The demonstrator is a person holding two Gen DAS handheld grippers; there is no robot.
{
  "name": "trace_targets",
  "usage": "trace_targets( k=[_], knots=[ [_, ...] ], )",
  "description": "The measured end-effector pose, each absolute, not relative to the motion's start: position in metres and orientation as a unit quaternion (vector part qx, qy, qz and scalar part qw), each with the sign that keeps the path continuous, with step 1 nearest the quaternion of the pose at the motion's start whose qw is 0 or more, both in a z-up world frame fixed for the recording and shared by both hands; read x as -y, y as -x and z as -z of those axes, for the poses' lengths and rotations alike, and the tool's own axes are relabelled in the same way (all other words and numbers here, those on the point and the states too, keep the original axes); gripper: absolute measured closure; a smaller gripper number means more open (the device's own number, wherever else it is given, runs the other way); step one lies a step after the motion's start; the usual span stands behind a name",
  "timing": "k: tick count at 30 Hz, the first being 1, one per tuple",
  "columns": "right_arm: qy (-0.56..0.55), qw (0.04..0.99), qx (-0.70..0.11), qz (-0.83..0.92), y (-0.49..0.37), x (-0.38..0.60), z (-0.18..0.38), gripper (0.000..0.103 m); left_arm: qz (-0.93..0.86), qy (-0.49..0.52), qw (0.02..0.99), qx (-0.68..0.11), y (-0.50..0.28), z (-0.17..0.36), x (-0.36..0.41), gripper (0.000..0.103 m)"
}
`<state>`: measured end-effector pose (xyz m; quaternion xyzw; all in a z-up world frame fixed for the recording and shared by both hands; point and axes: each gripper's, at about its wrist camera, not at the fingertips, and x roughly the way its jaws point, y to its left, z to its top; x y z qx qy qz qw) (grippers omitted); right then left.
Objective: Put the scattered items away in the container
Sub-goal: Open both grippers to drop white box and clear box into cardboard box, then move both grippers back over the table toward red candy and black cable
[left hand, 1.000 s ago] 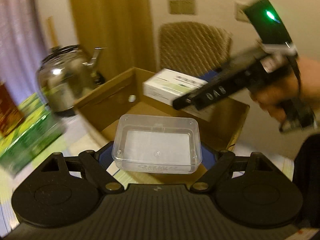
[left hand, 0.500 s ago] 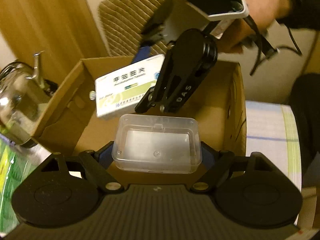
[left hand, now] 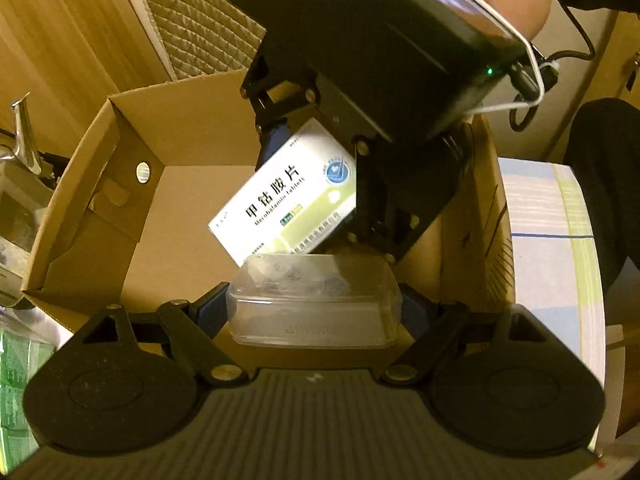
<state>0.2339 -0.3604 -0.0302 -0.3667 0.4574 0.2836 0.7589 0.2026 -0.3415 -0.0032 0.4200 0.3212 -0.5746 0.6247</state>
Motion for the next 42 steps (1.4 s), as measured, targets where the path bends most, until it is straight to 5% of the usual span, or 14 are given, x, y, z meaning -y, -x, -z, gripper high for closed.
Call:
trace_targets(
  k=[7, 21, 31, 42],
  knots=[
    [0.339, 0.781, -0.452, -0.266, -0.233, 0.367, 0.020, 0.024, 0.571, -0.417, 0.626, -0.329, -0.202, 0.001, 0.339, 0.019],
    [0.242, 0.857, -0.397, -0.220, -0.191, 0.374, -0.048, 0.023, 0.551, -0.370, 0.686, -0.298, -0.178, -0.056, 0.296, 0.020],
    [0.107, 0.911, -0.323, -0.232, -0.127, 0.331, -0.102, 0.015, 0.471, -0.284, 0.771, -0.321, -0.148, -0.079, 0.200, 0.019],
    [0.074, 0.908, -0.305, -0.279, -0.055, 0.252, -0.092, 0.011, 0.324, -0.220, 0.834, -0.389, -0.124, -0.040, 0.062, 0.010]
  ],
)
